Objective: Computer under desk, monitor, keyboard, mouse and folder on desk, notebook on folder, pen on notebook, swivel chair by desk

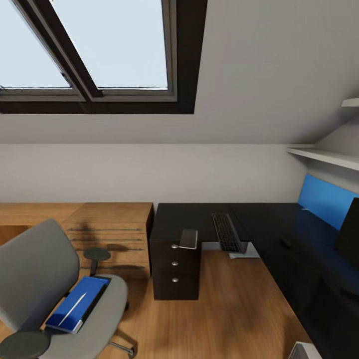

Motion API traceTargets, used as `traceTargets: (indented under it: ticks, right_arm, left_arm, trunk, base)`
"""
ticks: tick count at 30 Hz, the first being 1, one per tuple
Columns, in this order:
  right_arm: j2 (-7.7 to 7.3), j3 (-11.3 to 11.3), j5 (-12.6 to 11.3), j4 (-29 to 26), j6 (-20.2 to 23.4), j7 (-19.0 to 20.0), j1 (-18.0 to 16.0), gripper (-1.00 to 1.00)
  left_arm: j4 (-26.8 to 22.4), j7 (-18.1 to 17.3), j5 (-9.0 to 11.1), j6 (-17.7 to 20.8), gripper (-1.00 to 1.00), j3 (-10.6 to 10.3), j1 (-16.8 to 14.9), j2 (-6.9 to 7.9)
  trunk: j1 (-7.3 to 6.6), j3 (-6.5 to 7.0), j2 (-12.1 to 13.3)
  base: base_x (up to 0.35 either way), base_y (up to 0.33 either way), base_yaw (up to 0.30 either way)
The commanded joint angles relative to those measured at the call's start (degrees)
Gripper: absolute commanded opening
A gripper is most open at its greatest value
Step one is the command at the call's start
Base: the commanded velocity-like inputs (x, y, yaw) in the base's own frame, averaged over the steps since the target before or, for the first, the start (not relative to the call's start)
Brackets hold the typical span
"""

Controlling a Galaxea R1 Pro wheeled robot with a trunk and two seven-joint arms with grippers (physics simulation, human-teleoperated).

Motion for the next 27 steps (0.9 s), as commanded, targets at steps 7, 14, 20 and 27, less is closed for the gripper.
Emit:
traceTargets:
  ticks: [7,14,20,27]
  right_arm:
    - [-0.05,0.0,0.5,0.1,-0.1,-0.6,0.0,1.00]
    - [-0.22,-0.1,0.4,0.1,0.0,-0.7,0.0,1.00]
    - [-0.26,-0.2,0.1,0.0,0.0,-0.8,0.0,1.00]
    - [-0.16,-0.3,0.0,0.0,0.0,-0.9,0.0,1.00]
  left_arm:
    - [0.0,-0.6,0.5,0.1,1.00,0.1,0.1,-0.04]
    - [0.0,-0.6,0.5,0.1,1.00,0.2,0.0,-0.25]
    - [-0.2,-0.4,0.5,0.5,1.00,-0.1,0.0,-0.85]
    - [-9.0,-0.2,0.3,5.4,1.00,-0.3,0.0,-2.02]
  trunk:
    - [0.05,0.00,0.0]
    - [0.05,0.00,0.0]
    - [1.15,-0.90,-2.0]
    - [2.69,-2.15,-4.8]
  base:
    - [0.237,0.002,0.000]
    - [0.023,0.000,0.000]
    - [0.003,0.000,0.000]
    - [0.000,0.000,0.000]
